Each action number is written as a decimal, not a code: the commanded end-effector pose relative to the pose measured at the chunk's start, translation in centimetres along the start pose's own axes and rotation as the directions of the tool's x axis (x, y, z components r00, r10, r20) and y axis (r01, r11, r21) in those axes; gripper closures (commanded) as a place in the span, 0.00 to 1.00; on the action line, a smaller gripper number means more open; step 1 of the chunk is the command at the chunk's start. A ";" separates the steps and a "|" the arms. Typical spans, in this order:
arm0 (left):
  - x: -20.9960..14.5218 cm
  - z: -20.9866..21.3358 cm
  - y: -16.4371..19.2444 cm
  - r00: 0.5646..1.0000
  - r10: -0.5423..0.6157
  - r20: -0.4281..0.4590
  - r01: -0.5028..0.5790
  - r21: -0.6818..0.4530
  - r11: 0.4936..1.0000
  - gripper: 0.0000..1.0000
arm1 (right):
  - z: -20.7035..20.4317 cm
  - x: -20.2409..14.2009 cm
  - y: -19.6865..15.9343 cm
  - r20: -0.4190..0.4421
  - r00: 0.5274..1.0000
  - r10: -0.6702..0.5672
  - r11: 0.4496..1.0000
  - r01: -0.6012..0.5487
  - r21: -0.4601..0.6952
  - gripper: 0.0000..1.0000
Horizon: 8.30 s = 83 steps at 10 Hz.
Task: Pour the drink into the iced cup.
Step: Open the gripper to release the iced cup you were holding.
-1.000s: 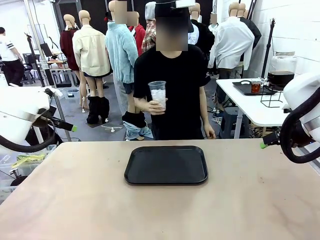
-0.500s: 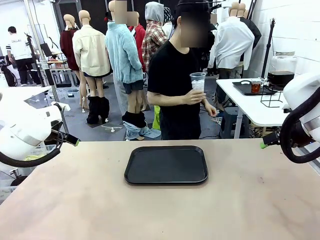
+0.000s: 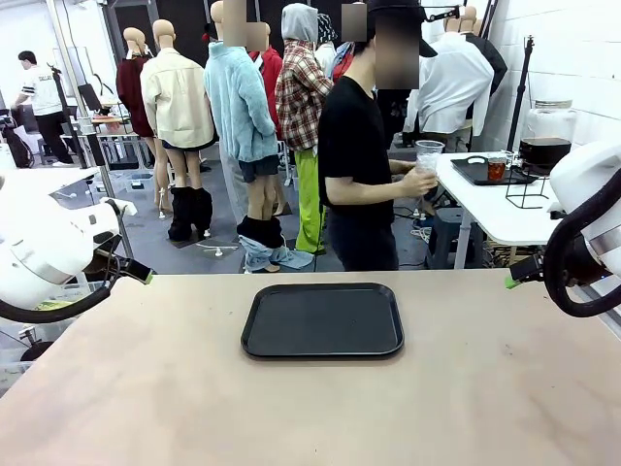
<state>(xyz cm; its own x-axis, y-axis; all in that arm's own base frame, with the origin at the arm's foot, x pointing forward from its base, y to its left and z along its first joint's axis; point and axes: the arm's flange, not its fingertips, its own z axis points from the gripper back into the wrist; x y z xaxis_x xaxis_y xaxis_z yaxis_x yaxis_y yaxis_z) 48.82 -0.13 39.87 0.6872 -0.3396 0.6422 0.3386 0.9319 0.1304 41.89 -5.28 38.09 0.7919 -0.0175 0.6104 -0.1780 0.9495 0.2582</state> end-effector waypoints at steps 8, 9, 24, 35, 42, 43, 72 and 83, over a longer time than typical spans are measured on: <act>-0.3 -0.2 -0.1 1.000 0.007 0.016 -0.007 0.010 1.000 0.00 | -0.1 -0.2 0.0 0.009 1.000 0.006 1.000 -0.006 0.004 0.00; -0.3 -0.2 -0.1 1.000 0.007 0.016 -0.007 0.010 1.000 0.00 | -0.1 -0.2 0.0 0.009 1.000 0.006 1.000 -0.006 0.004 0.00; -0.3 -0.2 -0.1 1.000 0.007 0.016 -0.007 0.010 1.000 0.00 | -0.1 -0.2 0.0 0.009 1.000 0.006 1.000 -0.006 0.004 0.00; -0.3 -0.2 -0.1 1.000 0.007 0.016 -0.007 0.010 1.000 0.00 | -0.1 -0.2 0.0 0.009 1.000 0.006 1.000 -0.006 0.004 0.00; -0.3 -0.2 -0.1 1.000 0.007 0.016 -0.007 0.010 1.000 0.00 | -0.1 -0.2 0.0 0.009 1.000 0.006 1.000 -0.006 0.004 0.00; -0.3 -0.2 -0.1 1.000 0.007 0.016 -0.007 0.010 1.000 0.00 | -0.1 -0.2 0.0 0.009 1.000 0.006 1.000 -0.006 0.004 0.00; -0.3 -0.2 -0.1 1.000 0.007 0.016 -0.007 0.010 1.000 0.00 | -0.1 -0.2 0.0 0.009 1.000 0.006 1.000 -0.006 0.004 0.00; -0.3 -0.2 -0.1 1.000 0.007 0.016 -0.007 0.010 1.000 0.00 | -0.1 -0.2 0.0 0.009 1.000 0.006 1.000 -0.006 0.004 0.00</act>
<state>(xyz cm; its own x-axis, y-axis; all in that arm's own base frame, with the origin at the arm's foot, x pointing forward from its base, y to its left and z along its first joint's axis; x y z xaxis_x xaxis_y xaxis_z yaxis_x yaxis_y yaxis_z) 48.83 -0.24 39.90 0.6844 -0.3408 0.6445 0.3368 0.9318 0.1351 41.89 -5.28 38.09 0.7919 -0.0175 0.6104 -0.1780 0.9495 0.2582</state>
